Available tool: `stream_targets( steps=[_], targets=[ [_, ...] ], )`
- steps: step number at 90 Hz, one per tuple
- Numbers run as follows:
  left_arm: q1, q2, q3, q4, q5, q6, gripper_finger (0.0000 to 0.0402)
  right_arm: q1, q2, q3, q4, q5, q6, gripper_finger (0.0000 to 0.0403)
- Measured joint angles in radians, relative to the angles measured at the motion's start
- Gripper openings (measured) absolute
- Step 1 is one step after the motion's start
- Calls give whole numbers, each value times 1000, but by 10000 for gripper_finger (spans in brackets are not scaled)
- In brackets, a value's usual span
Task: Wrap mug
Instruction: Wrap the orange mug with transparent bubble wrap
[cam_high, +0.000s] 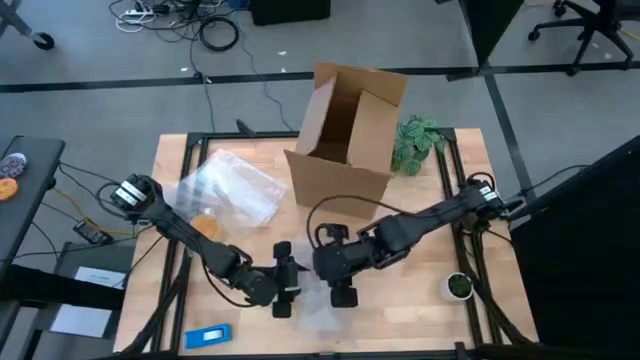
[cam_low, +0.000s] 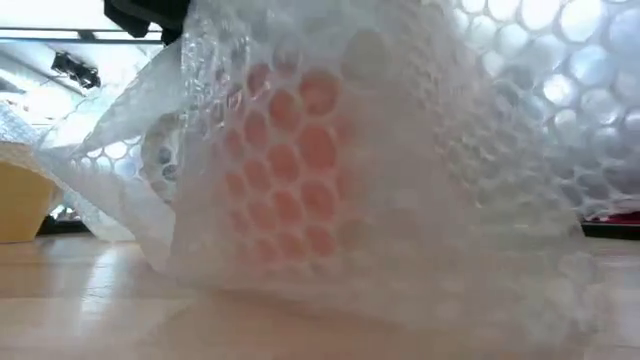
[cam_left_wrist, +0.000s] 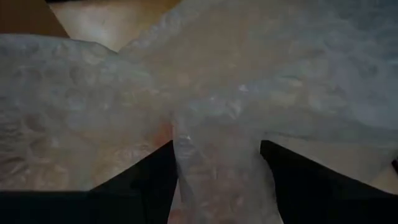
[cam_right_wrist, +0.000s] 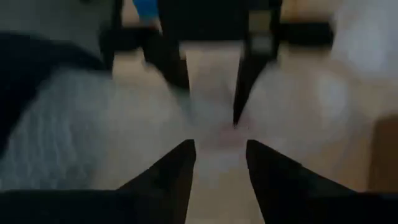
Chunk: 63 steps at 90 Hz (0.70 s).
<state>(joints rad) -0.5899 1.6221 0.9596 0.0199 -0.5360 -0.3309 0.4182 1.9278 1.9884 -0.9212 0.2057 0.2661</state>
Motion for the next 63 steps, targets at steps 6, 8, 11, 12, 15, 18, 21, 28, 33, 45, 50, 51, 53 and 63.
stream_targets(
  steps=[6,8,11,12,15,18,21,28,33,45,50,51,53,63],
  targets=[
    [6,2,-1,7,0,-7,209,-6,0,-18,57,-10,-26,128],
    [7,2,-1,9,-1,-13,209,-10,0,-32,77,-17,-32,128],
    [8,2,-1,10,-1,-22,209,-17,0,-58,105,-21,-36,128],
    [8,2,-1,10,-1,-25,209,-20,0,-67,113,-22,-36,128],
    [8,2,-1,9,-3,-36,209,-28,0,-94,125,-22,-36,128],
    [8,2,-1,9,-8,-39,209,-37,1,-124,138,-25,-35,128],
    [8,2,0,8,-10,-41,210,-45,2,-157,163,-35,-34,128],
    [8,2,8,1,-12,-59,210,-57,2,-241,265,-70,-23,128],
    [10,2,11,0,-13,-73,210,-64,2,-298,319,-96,-11,128],
    [10,0,52,-102,-28,-82,210,-82,2,-386,378,-103,6,128],
    [7,0,85,-183,-47,-93,210,-86,0,-410,381,-101,19,128],
    [6,0,93,-199,-51,-94,210,-87,0,-415,383,-102,22,128],
    [4,-1,108,-235,-61,-99,210,-88,0,-426,381,-102,26,128],
    [-14,-3,180,-400,-95,-106,210,-88,0,-466,426,-114,30,128]
  ],
)
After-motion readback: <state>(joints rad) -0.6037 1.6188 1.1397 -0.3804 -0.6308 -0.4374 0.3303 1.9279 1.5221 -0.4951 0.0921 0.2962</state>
